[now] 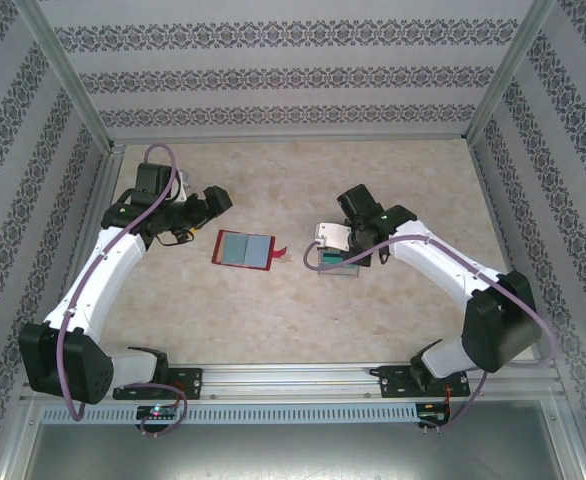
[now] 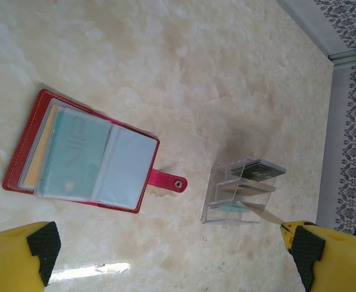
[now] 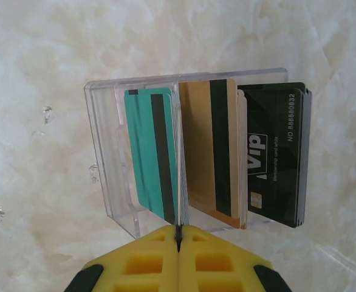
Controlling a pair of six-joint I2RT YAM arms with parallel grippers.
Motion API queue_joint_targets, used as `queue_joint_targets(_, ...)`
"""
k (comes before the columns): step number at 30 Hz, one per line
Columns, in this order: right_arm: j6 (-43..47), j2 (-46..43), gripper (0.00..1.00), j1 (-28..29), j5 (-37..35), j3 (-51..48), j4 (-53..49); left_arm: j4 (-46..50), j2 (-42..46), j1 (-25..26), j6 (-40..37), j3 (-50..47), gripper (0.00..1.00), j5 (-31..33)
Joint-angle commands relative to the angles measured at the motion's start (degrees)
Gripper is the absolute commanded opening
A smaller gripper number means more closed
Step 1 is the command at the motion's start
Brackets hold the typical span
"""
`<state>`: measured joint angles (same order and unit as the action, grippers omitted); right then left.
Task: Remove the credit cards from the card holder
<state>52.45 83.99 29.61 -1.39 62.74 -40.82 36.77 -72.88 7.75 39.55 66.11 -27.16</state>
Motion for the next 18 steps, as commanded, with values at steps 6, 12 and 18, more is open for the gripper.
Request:
queue_joint_targets(6,1.51,2.27,0.00,-1.05,-0.72,1.74,2.45,-1.15,0.16,-0.63,0.26,-0.21,1.00,-0.17)
queue_joint_targets(12,1.98,3.75,0.00,-1.24,-0.80,2.55,3.41,-1.34,-0.33,-0.63,0.09,-0.21,1.00,-0.30)
queue_joint_targets(18,2.29,5.63,0.00,-1.22,-0.91,3.49,4.69,-1.32,-0.65,-0.64,-0.09,-0.19,1.00,-0.40)
